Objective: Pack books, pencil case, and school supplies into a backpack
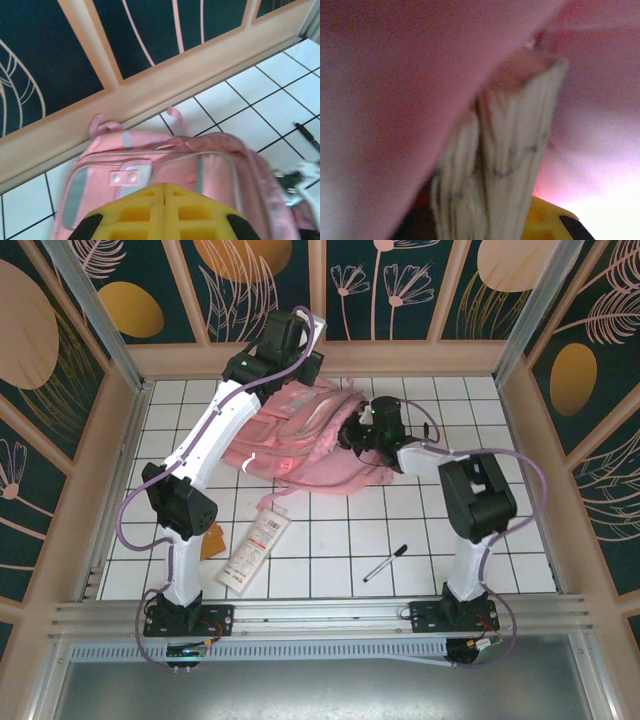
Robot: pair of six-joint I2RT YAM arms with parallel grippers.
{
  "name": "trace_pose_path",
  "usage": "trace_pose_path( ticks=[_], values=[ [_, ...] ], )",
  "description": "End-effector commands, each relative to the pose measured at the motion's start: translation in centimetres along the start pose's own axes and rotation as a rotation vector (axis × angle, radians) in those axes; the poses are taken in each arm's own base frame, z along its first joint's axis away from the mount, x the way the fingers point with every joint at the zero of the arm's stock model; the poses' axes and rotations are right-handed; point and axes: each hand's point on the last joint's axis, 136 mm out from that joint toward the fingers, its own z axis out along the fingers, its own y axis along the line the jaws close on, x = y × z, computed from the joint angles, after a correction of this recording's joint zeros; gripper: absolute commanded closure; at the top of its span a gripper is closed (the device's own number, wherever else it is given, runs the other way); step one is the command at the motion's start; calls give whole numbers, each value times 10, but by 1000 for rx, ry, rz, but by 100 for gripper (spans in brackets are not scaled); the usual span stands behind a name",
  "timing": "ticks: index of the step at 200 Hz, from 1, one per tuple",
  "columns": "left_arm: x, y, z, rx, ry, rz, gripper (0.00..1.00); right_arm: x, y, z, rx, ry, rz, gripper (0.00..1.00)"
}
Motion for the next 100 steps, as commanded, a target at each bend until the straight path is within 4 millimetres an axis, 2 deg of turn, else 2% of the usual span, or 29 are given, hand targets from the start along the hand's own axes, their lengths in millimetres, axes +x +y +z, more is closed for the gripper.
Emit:
trace_pose_path(
  ticks=[1, 12, 30, 36, 42, 48, 71, 81, 91, 100],
  values=[
    [-19, -5, -15, 34, -59, -2, 100, -26, 52, 16, -172, -102, -107, 100],
    [-18, -5, -15, 35, -57, -5, 100, -29, 39, 26, -162, -108, -94, 100],
    [-13, -12, -13, 73, -39, 2, 99, -25, 30, 42, -223, -72, -80, 100],
    [-10, -14, -12, 87, -29, 3, 82, -24, 29, 46, -246, -60, -82, 100],
    [-4, -16, -11, 96, -11, 1, 58, -22, 28, 48, -275, -50, -81, 100],
    [6, -16, -8, 99, 19, -5, 46, -21, 24, 49, -289, -46, -67, 100],
    [63, -21, -5, 124, 148, 23, 39, -18, 22, 43, -326, -50, -48, 100],
    [89, -33, -7, 188, 164, 48, 38, -17, 24, 42, -331, -44, -57, 100],
    [103, -41, -14, 242, 120, 67, 35, -16, 28, 41, -333, -39, -62, 100],
    [113, -45, -20, 263, 56, 92, 27, -15, 31, 40, -342, -36, -70, 100]
  ],
)
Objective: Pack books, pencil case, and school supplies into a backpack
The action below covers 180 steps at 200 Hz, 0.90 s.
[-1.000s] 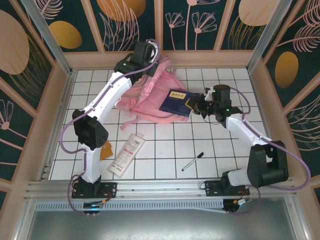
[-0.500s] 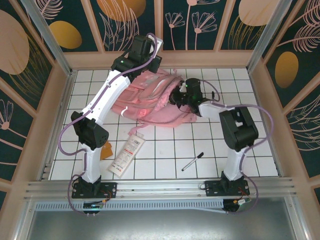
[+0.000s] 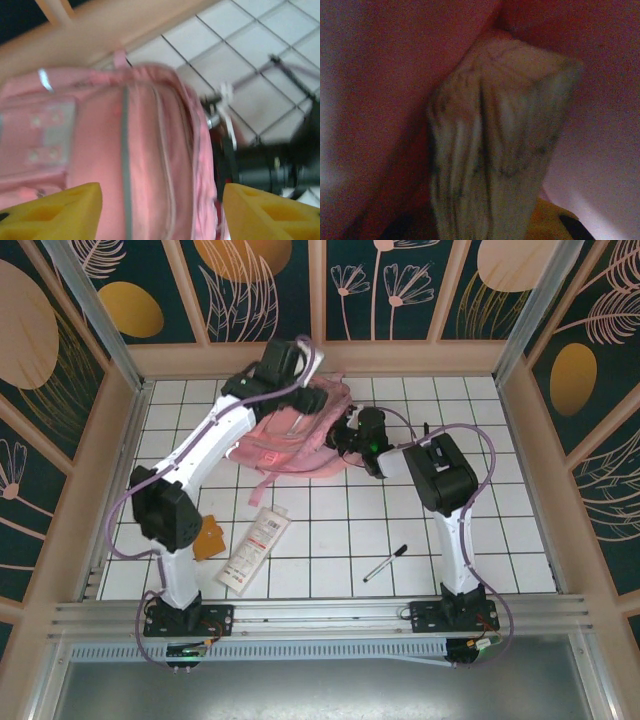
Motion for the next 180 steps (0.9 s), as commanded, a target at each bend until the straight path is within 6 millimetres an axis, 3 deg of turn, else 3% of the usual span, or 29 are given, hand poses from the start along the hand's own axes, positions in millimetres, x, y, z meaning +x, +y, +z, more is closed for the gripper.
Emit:
trace_pose_path(
  ticks=[1, 11, 15, 39, 73, 84, 113, 127, 143, 159, 180],
  values=[
    [15, -23, -16, 111, -132, 82, 25, 1, 53, -4, -166, 6, -91, 100],
    [22, -26, -24, 113, -207, 124, 3, 2, 55, -4, -167, 9, -87, 100],
    [26, -27, -27, 113, -231, 138, 1, 2, 56, -5, -166, 9, -87, 100],
    [49, -31, -24, 122, -269, 212, 1, 5, 55, -4, -149, 23, -88, 100],
    [75, -11, 13, 8, -142, 218, 1, 11, 55, -3, -152, 26, -80, 100],
    [79, -5, 25, -22, -118, 217, 6, 13, 56, -1, -153, 30, -85, 100],
    [88, -13, 53, 5, -69, 276, 14, 18, 56, 2, -148, 32, -80, 100],
    [87, -11, 61, -3, -59, 274, 30, 19, 58, 3, -158, 38, -79, 100],
    [86, -3, 67, -46, -48, 288, 65, 20, 61, 3, -163, 36, -84, 100],
    [78, -2, 60, -50, -43, 319, 100, 20, 59, 1, -147, 29, -86, 100],
    [59, -3, 36, -57, -93, 345, 100, 19, 50, 1, -108, 30, -94, 100]
  ],
)
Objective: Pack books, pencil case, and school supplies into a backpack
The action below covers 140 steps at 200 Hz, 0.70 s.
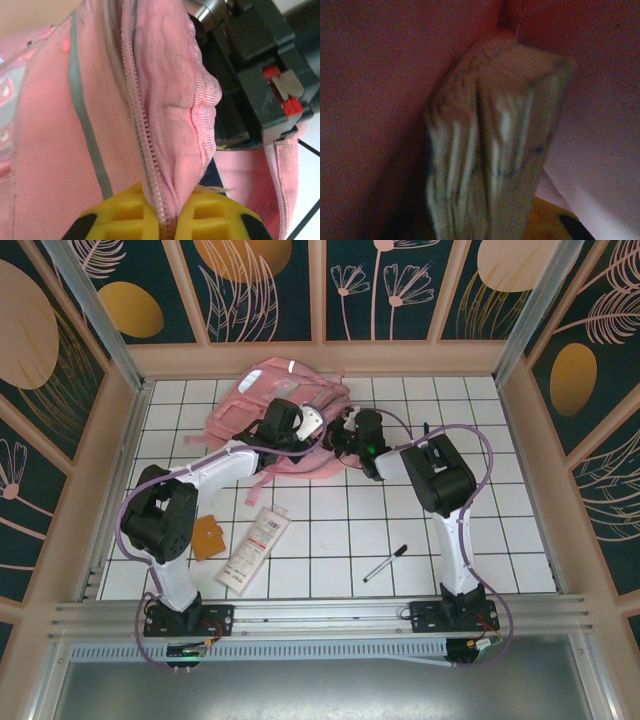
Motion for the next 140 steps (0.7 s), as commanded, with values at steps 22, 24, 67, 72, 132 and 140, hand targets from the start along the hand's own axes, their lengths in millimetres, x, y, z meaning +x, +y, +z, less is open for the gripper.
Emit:
trace_pose_path(
  ticks=[22, 24, 67, 72, 132, 140],
  values=[
    [-70, 29, -68, -127, -217, 51, 100, 5, 38, -2, -76, -6, -83, 100],
    [-73, 32, -72, -139, -231, 49, 100, 5, 38, -2, -73, -6, -80, 100],
    [-119, 62, -134, -303, -420, 75, 100, 12, 36, 16, -69, 19, 56, 100],
    [-122, 61, -136, -304, -426, 85, 100, 12, 38, 17, -71, 17, 72, 100],
    [-125, 51, -153, -279, -489, 173, 100, 12, 25, 41, -2, 60, 111, 100],
    [-125, 48, -156, -270, -505, 170, 100, 10, 17, 45, 25, 63, 100, 100]
  ],
)
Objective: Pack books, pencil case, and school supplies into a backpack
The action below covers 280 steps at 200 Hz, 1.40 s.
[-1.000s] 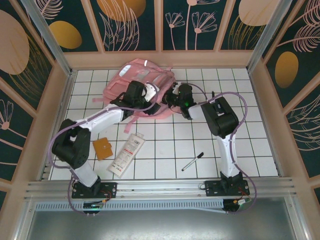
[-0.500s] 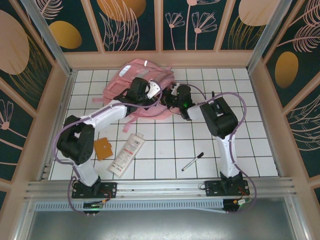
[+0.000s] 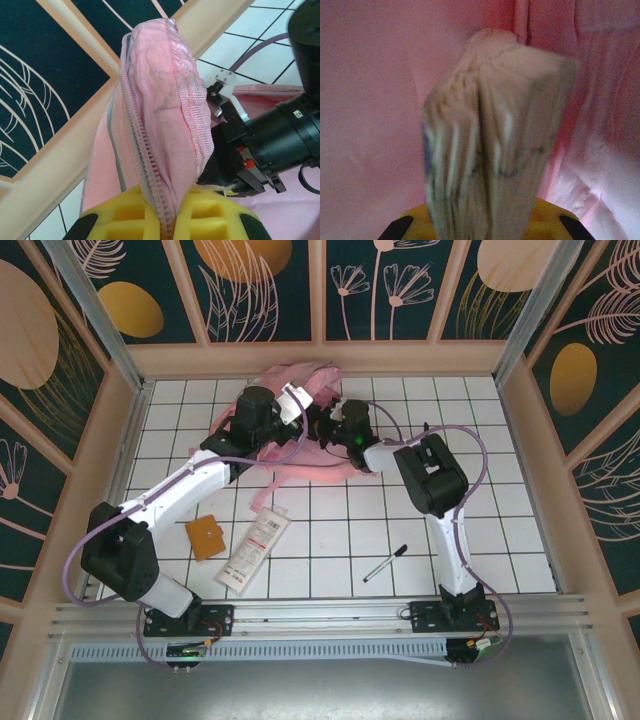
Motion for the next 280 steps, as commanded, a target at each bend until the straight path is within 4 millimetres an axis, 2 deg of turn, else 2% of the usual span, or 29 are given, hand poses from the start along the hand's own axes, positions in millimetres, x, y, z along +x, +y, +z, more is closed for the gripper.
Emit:
trace_pose_path(
  ticks=[1, 29, 42, 59, 85, 106, 117, 140, 186, 211, 254, 275, 280],
  values=[
    [-66, 24, -36, -70, -264, 34, 100, 0, -20, 13, 67, 22, 11, 99],
    [-64, 22, -47, -67, -330, 2, 100, -4, -52, 27, 66, 34, 11, 92],
    [-63, 21, -47, -62, -327, -11, 100, -3, -60, 34, 76, 43, -6, 81],
    [-61, 22, -48, -55, -325, -19, 100, -6, -73, 37, 169, 48, -36, 69],
    [-48, 27, -43, -68, -305, -28, 100, -9, -68, 30, 191, 50, -42, 54],
    [-35, 30, -38, -73, -279, -43, 100, -15, -62, 10, 226, 35, -38, 39],
    [-29, 30, -36, -74, -270, -43, 100, -21, -58, -4, 252, 19, -39, 32],
    [-16, 28, -27, -72, -227, -42, 100, -27, -48, -41, 307, -5, -47, 30],
    [6, 11, -10, -18, -175, -50, 100, 0, -36, -109, 450, -7, -135, 29],
    [26, -6, 4, 45, -115, -35, 100, 4, -30, -155, 564, -61, -262, 30],
    [57, -37, 23, 148, -22, -47, 100, -9, -50, -257, 898, -157, -463, 30],
    [73, -61, 26, 184, 35, 24, 100, -1, -64, -290, 1041, -132, -505, 31],
    [76, -66, 26, 194, 45, 37, 95, 2, -66, -294, 1055, -121, -510, 33]
  ],
)
